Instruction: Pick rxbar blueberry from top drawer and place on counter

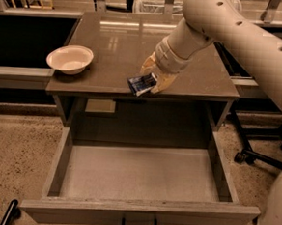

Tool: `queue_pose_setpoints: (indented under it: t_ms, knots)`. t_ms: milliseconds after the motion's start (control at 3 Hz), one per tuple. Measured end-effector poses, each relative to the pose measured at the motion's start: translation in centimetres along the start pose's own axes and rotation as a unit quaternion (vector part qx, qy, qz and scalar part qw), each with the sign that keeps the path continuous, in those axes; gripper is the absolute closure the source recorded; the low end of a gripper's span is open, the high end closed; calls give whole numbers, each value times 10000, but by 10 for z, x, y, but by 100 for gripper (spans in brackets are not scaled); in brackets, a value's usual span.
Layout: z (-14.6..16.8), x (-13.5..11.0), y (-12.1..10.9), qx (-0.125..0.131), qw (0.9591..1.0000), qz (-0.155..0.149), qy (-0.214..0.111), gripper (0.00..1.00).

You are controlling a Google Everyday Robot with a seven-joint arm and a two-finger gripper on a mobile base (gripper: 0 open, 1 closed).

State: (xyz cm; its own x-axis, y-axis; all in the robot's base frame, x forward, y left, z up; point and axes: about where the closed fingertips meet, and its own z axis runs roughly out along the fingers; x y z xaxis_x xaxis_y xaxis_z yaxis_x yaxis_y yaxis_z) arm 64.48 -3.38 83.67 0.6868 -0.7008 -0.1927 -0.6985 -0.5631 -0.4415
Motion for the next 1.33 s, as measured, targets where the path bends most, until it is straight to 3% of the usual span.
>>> queue_pose_setpoints:
  t_ms: [333, 667, 1000, 1333]
  knots:
    - [-6, 34, -12, 116, 9942, 1029, 276, 100]
    - [-16, 62, -10, 195, 9780, 1961, 679, 83]
    - [-10, 78, 0, -38, 9555, 2722, 1140, 60]
    - [-7, 81, 1, -32, 9381, 3245, 1211, 37]
